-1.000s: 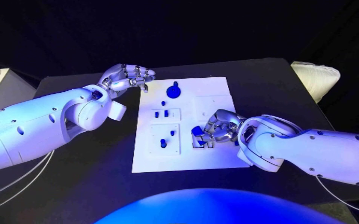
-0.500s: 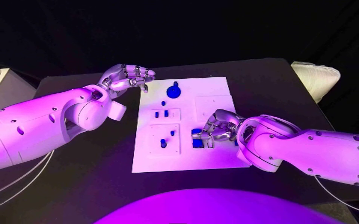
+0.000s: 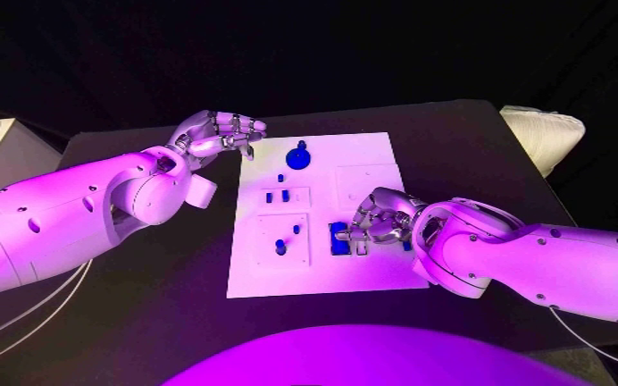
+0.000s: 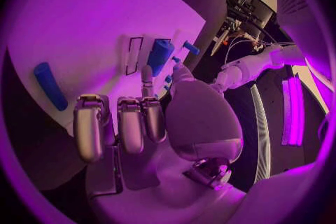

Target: Assemble the parts on the task board

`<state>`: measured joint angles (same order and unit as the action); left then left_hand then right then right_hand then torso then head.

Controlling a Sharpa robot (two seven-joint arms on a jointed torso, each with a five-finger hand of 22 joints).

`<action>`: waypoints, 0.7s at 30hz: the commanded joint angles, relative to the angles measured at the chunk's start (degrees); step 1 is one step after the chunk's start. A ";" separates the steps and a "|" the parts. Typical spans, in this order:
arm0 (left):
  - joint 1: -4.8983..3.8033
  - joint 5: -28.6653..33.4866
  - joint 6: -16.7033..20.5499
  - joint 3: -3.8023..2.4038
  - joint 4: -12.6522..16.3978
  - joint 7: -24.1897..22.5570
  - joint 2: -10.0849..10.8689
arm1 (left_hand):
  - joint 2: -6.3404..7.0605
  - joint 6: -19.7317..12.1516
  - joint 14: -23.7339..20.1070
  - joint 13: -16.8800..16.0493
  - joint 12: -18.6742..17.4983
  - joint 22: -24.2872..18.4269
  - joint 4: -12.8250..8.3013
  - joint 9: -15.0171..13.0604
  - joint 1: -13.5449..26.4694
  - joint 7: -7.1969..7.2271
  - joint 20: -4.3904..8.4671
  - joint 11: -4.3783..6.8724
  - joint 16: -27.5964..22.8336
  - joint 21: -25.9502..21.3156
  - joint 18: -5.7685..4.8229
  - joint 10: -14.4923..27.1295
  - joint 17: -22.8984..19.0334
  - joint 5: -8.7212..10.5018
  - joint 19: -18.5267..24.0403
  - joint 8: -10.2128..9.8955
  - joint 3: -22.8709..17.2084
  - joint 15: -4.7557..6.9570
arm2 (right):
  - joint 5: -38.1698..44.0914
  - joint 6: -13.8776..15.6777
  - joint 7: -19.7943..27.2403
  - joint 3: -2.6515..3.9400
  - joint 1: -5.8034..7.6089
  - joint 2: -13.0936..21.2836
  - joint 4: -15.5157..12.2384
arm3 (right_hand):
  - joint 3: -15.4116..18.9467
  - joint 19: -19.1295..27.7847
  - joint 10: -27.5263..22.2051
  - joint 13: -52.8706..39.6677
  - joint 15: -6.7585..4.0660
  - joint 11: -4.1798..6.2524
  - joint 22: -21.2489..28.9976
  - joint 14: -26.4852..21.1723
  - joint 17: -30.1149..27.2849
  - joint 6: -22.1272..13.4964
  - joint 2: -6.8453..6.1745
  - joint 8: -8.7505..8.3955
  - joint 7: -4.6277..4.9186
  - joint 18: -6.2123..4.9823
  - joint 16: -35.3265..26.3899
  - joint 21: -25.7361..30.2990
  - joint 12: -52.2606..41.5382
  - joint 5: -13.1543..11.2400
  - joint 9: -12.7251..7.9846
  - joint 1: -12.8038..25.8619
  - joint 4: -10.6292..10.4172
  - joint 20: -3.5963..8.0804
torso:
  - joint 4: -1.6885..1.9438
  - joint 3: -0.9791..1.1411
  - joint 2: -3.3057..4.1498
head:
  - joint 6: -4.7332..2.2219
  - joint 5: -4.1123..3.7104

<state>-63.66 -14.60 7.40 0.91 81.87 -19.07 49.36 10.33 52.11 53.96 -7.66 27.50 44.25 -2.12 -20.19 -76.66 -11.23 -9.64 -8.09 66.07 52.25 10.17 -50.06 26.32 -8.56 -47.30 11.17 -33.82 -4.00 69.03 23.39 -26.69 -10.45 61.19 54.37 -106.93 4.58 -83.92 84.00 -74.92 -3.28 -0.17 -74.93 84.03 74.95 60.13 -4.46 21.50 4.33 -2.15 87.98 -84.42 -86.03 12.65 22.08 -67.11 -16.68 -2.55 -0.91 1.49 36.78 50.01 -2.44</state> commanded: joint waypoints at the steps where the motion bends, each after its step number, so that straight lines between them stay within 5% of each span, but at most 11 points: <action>1: -0.01 0.29 -0.80 -0.04 0.13 -0.34 -0.04 | -0.54 -0.50 -0.40 0.06 -0.27 -0.06 0.02 0.10 0.11 0.04 0.01 -0.06 -0.21 -0.22 0.36 0.31 -0.08 -0.20 -0.57 0.23 0.17 -0.14 | 1.32 0.90 4.64 -0.01 -0.10 0.86 -0.42 | 0.12 -4.06 3.74 -12.33 -0.55 0.27 -11.51 4.97 10.48 -0.41 -0.26 0.47 -0.14 0.81 0.16 0.33 0.33 0.25 0.00 -2.71 0.26 0.27 | -0.02 0.01 -0.02 | -0.01 -0.01; 10: -0.01 0.29 -0.57 -0.04 0.12 -0.67 -0.07 | -0.54 -0.50 -0.40 0.06 -0.27 -0.06 0.02 0.10 0.11 0.04 0.01 -0.06 -0.21 -0.22 0.36 0.31 -0.08 -0.20 -0.57 0.23 0.17 -0.14 | -2.91 3.97 11.21 0.01 0.56 6.07 -1.77 | -0.80 -3.86 3.64 -12.29 -0.23 -0.17 -11.23 4.90 10.16 -2.07 0.02 -0.12 0.44 0.69 0.00 0.97 0.50 0.64 -0.57 -7.99 0.41 0.07 | -0.12 0.03 -0.12 | -0.01 -0.52; 21: 0.00 0.29 -0.24 -0.04 0.36 -1.25 0.02 | -0.59 -0.53 -0.42 0.08 -0.25 -0.10 0.08 0.12 0.12 0.04 0.00 -0.06 -0.19 -0.29 0.36 0.32 -0.10 -0.20 -0.59 0.24 0.18 -0.14 | -2.08 2.92 12.73 -0.13 2.39 15.03 -0.10 | -1.11 -3.88 3.44 -12.13 0.19 -0.67 -11.31 4.91 10.27 -3.07 -0.89 -1.03 1.02 0.71 0.02 0.95 0.84 1.03 -1.22 -10.82 0.62 -0.29 | -0.13 0.02 -0.01 | -0.01 -1.90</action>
<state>-63.66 -14.60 7.46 0.91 82.02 -19.32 49.39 10.33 52.11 53.95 -7.67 27.50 44.19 -2.12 -20.15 -76.66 -11.23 -9.63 -8.09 66.07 52.26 10.17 -50.07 26.27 -8.56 -47.30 11.17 -33.82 -4.00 66.29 26.63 -16.03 -10.51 63.57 69.07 -107.07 3.84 -83.91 83.99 -74.94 -3.28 -0.59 -74.91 84.03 74.93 57.41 -5.59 20.61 5.42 -2.15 87.98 -83.51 -85.36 13.44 20.90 -77.40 -15.94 -2.56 -1.01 1.47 36.71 50.01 -4.05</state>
